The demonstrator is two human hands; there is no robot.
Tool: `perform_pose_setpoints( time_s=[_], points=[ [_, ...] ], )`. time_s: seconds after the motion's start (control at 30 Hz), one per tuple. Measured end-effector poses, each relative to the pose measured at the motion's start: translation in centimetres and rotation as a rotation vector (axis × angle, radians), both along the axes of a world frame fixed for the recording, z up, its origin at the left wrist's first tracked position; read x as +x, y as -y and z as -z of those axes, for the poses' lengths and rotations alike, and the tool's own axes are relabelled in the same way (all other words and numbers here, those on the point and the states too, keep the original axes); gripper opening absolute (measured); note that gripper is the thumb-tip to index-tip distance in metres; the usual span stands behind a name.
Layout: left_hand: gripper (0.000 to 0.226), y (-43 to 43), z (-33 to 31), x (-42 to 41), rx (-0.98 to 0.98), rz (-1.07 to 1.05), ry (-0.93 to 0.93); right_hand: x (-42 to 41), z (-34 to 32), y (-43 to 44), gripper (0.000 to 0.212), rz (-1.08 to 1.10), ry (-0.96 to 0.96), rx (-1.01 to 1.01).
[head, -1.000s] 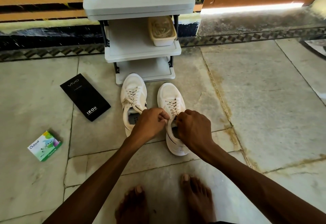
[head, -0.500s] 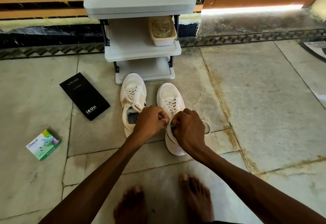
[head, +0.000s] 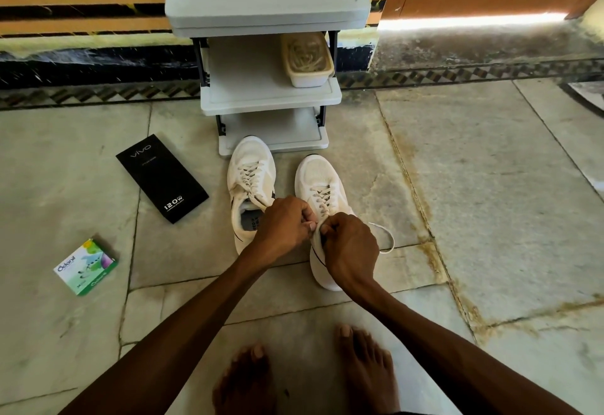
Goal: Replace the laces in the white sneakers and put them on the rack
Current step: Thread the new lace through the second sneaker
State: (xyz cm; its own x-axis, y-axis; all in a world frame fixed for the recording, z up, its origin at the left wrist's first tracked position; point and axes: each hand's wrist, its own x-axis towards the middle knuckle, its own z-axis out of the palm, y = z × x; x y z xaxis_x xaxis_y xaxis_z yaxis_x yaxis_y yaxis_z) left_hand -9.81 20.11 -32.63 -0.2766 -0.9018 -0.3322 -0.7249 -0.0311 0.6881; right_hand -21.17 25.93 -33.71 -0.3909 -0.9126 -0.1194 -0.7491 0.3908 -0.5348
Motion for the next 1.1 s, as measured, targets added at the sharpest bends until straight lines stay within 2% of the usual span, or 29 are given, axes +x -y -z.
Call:
perform_pose_setpoints(
  time_s=[0.23, 0.47, 0.67, 0.9, 1.07, 1.1],
  points=[
    [0.011, -0.1, 0.0, 0.1, -0.026, 0.056, 0.003, -0.3, -0.2, 0.1, 0.015, -0.054, -0.024, 0.002],
    [0.004, -0.3, -0.7, -0.1, -0.165, 0.124, 0.007, -2.4, -1.3, 0.3, 0.011, -0.195, 0.090, 0.090],
    [0.005, 0.1, 0.0, 0.4, -0.050, 0.104, -0.022, -1.9, -0.7, 0.3, 0.015, -0.238, -0.016, 0.066],
    [0.003, -0.6, -0.2, 0.1, -0.181, 0.203, 0.040, -1.5, -0.4, 0.0, 0.012, -0.129, 0.060, -0.065],
    [0.008, -0.4, -0.1, 0.6, -0.219, 0.179, -0.042, -1.8, -0.8, -0.2, 0.004, -0.111, 0.089, -0.103],
    [0.011, -0.3, 0.0, 0.7, -0.250, 0.171, -0.037, -1.9, -0.8, -0.3, 0.009, -0.111, 0.089, -0.105]
  ],
)
